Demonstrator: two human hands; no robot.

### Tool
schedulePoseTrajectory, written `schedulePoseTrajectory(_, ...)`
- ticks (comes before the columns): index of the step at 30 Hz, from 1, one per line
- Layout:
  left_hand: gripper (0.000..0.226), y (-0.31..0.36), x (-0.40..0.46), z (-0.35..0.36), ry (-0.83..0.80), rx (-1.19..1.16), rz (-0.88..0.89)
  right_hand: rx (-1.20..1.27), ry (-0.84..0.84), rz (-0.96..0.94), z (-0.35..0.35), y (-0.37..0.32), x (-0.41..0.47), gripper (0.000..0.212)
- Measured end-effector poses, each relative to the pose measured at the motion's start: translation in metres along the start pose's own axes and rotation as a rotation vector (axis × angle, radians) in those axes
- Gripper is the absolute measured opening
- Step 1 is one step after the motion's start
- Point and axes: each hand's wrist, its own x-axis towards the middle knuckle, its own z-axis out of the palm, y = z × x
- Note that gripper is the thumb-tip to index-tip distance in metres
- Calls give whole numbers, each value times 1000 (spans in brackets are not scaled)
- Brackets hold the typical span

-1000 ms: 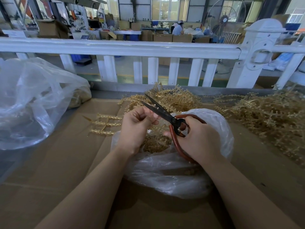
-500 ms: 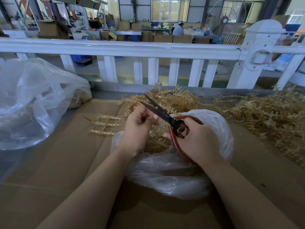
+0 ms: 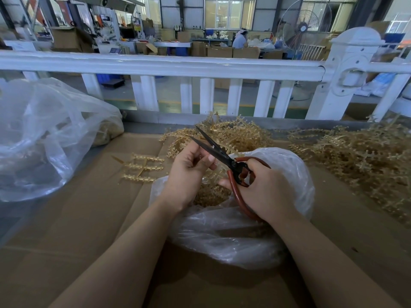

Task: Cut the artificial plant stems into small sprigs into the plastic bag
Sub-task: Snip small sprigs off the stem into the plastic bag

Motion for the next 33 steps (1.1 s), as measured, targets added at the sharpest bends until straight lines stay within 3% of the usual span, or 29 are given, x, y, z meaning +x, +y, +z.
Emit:
schedulePoseTrajectory(13,23,-3,1,3,8,-35,7,57,49,-18,-5,-7,0,78)
schedulePoseTrajectory(19,4,-7,2,2,21,-94,6,46,53,-23,-4,-8,-1,75)
schedulePoseTrajectory(22,13,-8,3,0,52,-197,-39,46,60,-21,-4,-8,-1,71)
schedulePoseTrajectory(31,25,-1,2,2,-39,-262,0,234,32,133,-1,-13,3,15)
schedulePoseTrajectory(33,34,0,2,2,-57,-277,-1,367,-16,145,-3,-15,3,18)
